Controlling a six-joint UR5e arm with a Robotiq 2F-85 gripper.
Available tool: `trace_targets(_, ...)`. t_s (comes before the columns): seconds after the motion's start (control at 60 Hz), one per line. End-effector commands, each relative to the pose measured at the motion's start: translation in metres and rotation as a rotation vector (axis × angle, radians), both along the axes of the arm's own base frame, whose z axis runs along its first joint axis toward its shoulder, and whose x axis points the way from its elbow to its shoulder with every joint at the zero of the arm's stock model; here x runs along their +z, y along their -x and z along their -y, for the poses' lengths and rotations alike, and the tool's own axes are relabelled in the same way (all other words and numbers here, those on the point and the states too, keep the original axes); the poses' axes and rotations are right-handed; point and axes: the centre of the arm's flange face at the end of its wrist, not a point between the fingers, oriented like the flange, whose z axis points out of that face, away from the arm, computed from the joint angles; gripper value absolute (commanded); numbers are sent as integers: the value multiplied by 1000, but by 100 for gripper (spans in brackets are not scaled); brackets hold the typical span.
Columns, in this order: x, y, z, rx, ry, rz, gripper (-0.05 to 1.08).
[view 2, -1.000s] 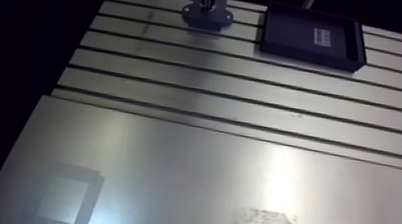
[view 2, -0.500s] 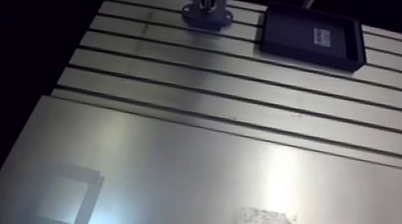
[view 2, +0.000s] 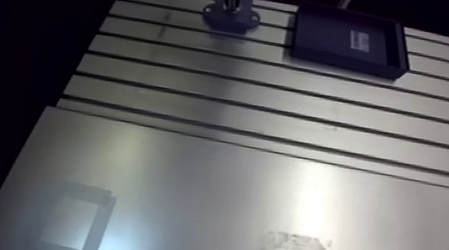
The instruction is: Pick up the bearing and press it into the housing until flush.
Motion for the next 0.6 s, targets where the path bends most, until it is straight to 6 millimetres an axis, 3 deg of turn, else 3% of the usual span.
trace_targets(0.017,1,1,1,3,0,-3,107)
trace_targets(0.6,20,2,-1,12,1,-23,107)
